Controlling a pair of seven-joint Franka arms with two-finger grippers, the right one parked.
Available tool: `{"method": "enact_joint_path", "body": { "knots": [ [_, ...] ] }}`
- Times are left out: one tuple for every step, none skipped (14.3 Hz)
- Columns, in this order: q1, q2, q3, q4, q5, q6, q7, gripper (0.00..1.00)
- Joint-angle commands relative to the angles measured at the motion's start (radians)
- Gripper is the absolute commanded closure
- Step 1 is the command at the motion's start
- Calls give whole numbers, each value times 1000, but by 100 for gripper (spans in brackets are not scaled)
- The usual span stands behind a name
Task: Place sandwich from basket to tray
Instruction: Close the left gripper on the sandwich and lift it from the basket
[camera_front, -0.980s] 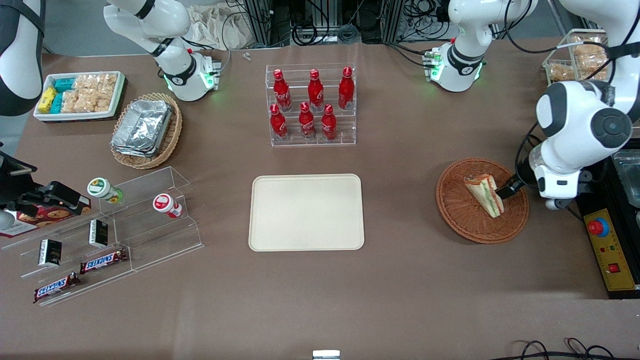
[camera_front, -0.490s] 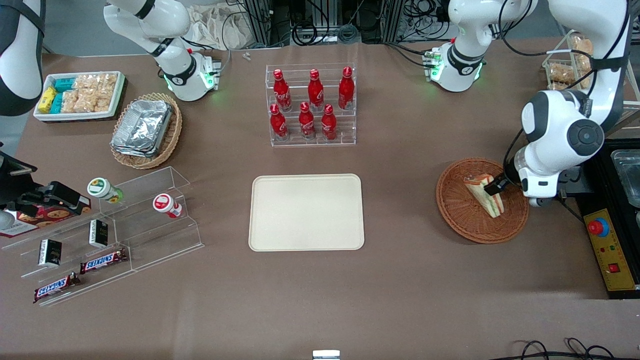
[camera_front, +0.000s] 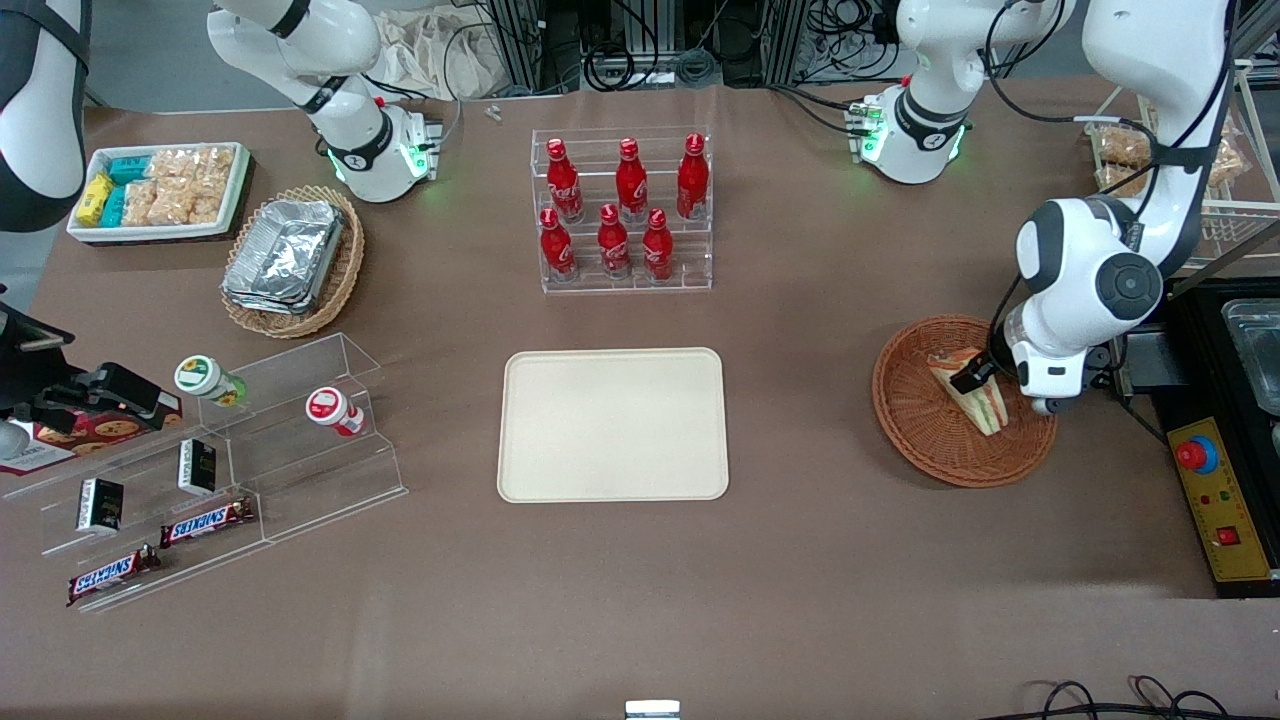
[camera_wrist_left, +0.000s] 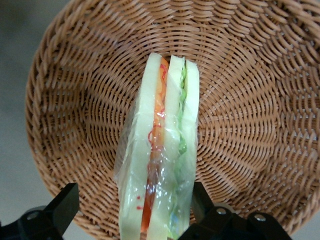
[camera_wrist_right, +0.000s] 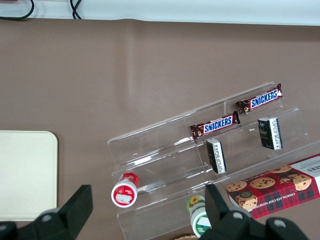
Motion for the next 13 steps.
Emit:
{"method": "enact_joint_path", "body": {
  "knots": [
    [11, 6, -7, -41, 15, 74, -21, 13],
    [11, 9, -7, -41, 15, 82, -21, 47],
    [11, 9, -7, -41, 15, 83, -21, 80],
    [11, 6, -7, -40, 15, 82, -21, 100],
    [11, 3, -7, -38, 15, 82, -24, 100],
    [10, 0, -7, -33, 15, 80, -38, 100],
    [8, -6, -10, -29, 15, 73, -41, 100],
    [8, -26, -11, -26, 15, 65, -44, 100],
    [8, -47, -13, -11, 15, 30, -44, 100],
    [8, -70, -18, 22, 15, -40, -36, 100],
    [8, -89, -21, 69, 17, -126, -33, 100],
    [8, -105, -30, 129, 17, -225, -29, 100],
    [8, -112, -42, 201, 17, -325, -27, 100]
  ]
}}
